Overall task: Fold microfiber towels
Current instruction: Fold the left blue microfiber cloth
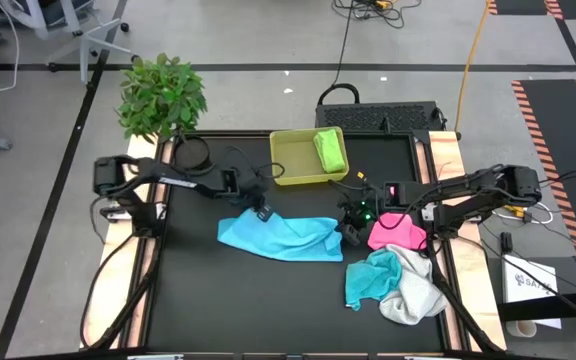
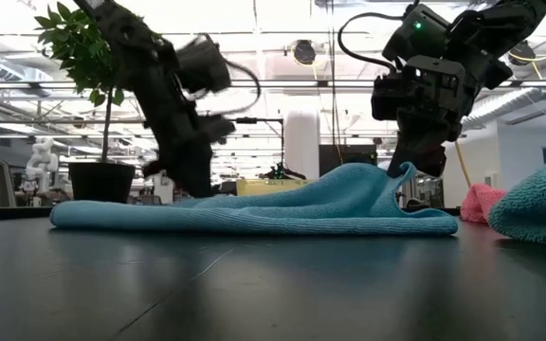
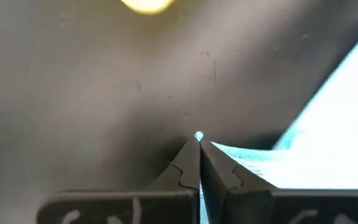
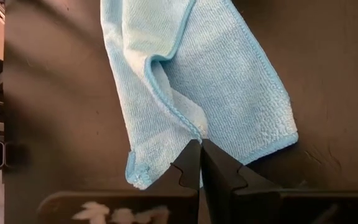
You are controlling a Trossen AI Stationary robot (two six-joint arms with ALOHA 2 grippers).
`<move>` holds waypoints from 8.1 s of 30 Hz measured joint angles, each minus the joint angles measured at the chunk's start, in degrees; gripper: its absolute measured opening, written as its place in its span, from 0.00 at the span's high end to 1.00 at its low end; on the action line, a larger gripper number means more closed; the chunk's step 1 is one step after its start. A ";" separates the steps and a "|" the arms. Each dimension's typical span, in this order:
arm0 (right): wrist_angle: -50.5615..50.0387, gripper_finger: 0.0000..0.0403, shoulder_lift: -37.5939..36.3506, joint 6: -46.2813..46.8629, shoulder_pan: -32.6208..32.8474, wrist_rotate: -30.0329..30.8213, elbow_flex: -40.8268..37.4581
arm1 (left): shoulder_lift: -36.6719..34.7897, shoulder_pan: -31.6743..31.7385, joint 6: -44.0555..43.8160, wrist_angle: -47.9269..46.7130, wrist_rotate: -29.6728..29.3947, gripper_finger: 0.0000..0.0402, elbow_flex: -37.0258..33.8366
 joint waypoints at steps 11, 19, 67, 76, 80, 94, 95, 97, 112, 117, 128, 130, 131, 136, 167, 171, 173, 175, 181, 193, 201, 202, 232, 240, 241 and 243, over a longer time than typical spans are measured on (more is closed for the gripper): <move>-0.06 1.00 0.00 -2.19 -0.37 -0.01 0.00 | -12.68 -7.43 -13.26 -16.45 -6.64 1.00 0.10; -0.74 1.00 -0.22 -3.53 -0.37 -0.03 -0.06 | -16.82 -14.15 -24.35 -22.23 -9.63 1.00 0.19; -1.79 0.77 -3.57 -12.99 0.01 9.78 0.00 | -17.03 -30.48 -49.32 -46.78 -14.23 1.00 11.36; -1.37 0.82 -3.56 -10.46 3.48 7.51 0.00 | -13.87 -27.76 -48.06 -47.77 -11.80 1.00 10.11; -0.53 0.82 -3.56 -9.25 3.52 7.57 0.00 | -12.06 -26.52 -45.90 -47.74 -11.32 0.96 8.73; 0.72 0.82 -3.70 -6.66 3.70 7.07 0.00 | -9.79 -20.22 -36.84 -45.76 -11.87 0.66 5.63; 0.82 0.82 -3.77 -6.41 3.93 6.19 0.00 | -9.70 -20.60 -35.70 -45.43 -11.02 0.65 5.78; 0.78 0.82 -3.78 -5.98 5.17 5.12 0.00 | -9.71 -22.40 -31.50 -45.06 -10.64 0.64 6.34; -14.24 0.81 -3.76 -9.93 18.55 8.38 8.96 | -4.80 -40.76 -17.91 -38.62 -11.25 0.63 6.57; -14.28 0.77 -2.71 -11.85 19.95 9.12 9.01 | -0.23 -42.84 -13.25 -38.10 -9.67 0.63 6.55; -13.35 0.70 8.06 -14.72 22.92 9.20 9.03 | 3.36 -43.76 -7.16 -37.06 -12.97 0.63 6.55; -12.37 0.70 8.65 -14.84 22.97 9.29 9.04 | 3.36 -43.73 -6.50 -37.10 -13.51 0.63 6.55; -12.11 0.70 8.68 -15.02 22.97 9.32 9.05 | 3.36 -43.72 -5.82 -37.09 -13.51 0.63 6.55; -11.99 0.70 7.96 -15.39 22.86 9.32 9.18 | 3.36 -43.71 -4.08 -37.08 -13.29 0.63 6.55; -5.28 0.70 15.40 -29.60 19.04 10.54 9.18 | 3.32 -45.42 -6.75 -37.12 -8.19 0.63 6.51; -5.48 0.70 16.84 -29.58 19.02 10.37 9.18 | 3.32 -45.42 -6.85 -37.09 -9.03 0.63 6.51; -5.41 0.70 17.19 -29.80 19.02 10.48 9.21 | 3.32 -45.42 -6.90 -36.98 -9.70 0.63 6.51; -5.39 0.70 17.35 -30.43 19.02 10.52 9.27 | 3.32 -45.42 -6.97 -36.71 -10.31 0.63 6.51; -5.46 0.72 17.35 -27.55 19.04 11.87 9.27 | 3.30 -45.42 -10.60 -35.64 -11.09 0.63 4.75; -5.52 0.99 17.42 -17.50 18.99 12.54 9.25 | 3.12 -45.37 -12.74 -32.17 -10.44 0.98 2.05; -6.31 0.99 15.29 -11.38 19.04 9.06 9.01 | 2.68 -45.14 -13.49 -32.31 -6.72 0.99 1.97; -6.17 1.00 14.63 -10.97 19.04 8.87 9.01 | 2.50 -45.03 -14.00 -32.38 -6.13 0.99 1.99; -11.27 1.00 2.99 -7.03 9.51 8.99 9.14 | -9.47 -28.09 -20.67 -40.81 -5.50 0.99 2.35; -12.71 1.00 2.99 -8.34 6.67 9.08 9.14 | -9.47 -23.53 -17.96 -40.39 -6.59 0.98 2.06; -13.56 1.00 2.99 -8.45 6.33 9.08 9.14 | -9.47 -23.12 -17.65 -40.49 -6.58 0.99 1.87; -15.02 1.00 2.99 -8.47 5.88 9.10 9.14 | -9.47 -22.46 -17.33 -40.34 -6.04 0.99 1.52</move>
